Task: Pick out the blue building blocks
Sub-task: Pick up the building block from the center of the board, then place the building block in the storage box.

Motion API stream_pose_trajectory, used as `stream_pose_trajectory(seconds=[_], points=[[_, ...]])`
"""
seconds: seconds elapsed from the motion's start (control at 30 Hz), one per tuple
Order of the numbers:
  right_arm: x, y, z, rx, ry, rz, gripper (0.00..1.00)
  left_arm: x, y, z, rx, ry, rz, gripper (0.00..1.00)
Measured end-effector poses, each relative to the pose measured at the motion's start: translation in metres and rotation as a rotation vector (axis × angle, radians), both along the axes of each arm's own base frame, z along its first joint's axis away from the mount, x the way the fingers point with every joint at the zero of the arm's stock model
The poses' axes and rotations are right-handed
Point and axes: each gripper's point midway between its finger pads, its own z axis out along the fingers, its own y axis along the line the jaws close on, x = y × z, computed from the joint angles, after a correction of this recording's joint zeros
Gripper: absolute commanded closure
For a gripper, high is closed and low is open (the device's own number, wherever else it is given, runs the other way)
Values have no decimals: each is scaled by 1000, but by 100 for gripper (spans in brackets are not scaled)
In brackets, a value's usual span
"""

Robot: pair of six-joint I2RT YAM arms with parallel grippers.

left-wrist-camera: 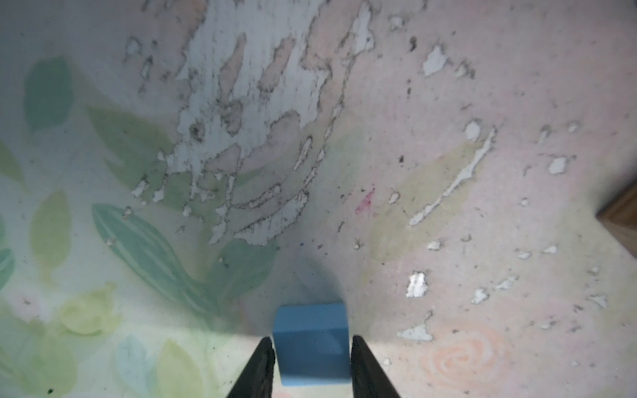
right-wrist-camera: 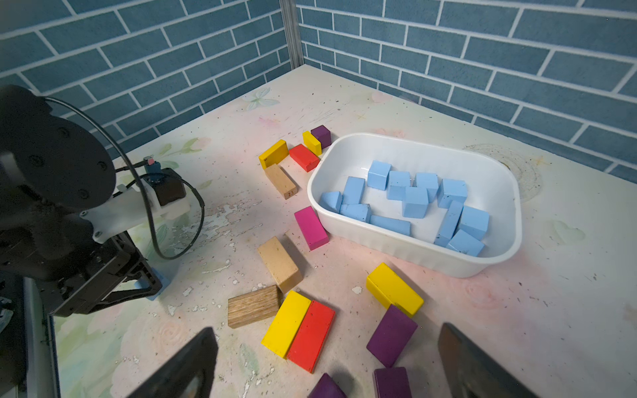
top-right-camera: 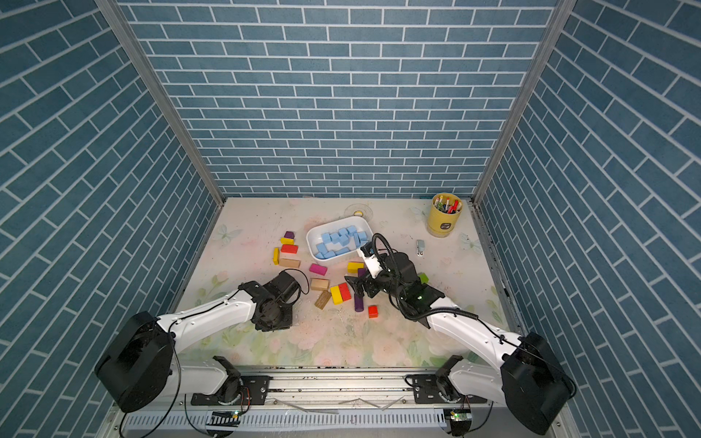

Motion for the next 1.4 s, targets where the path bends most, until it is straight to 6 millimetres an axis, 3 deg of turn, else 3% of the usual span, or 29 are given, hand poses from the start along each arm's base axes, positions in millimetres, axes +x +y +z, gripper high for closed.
stream_pose_trajectory(seconds=[0.17,0.3,0.5,0.67,0.97,1.2,1.4], points=[[0,0,0,-2,-3,1,1,1,-1,1,-2,-4,1,79],[0,0,0,-2,-3,1,1,3,-2,4,-2,-9,-1,83],[0,0,0,-2,-2,2,1,24,-11,37,-37,-105,-9,86],[0,0,0,-2,-2,1,1,50,-23,83,-75,-234,-26,87],[-2,-3,-8,-12,5,-3,1,99,-49,142,-91,-367,-68,87],[-1,-6,-11,-15,-2,-18,1,140,-77,162,-95,-409,-106,87],[1,-12,-6,-7,-37,-48,1,181,-104,159,-96,-416,-127,85]])
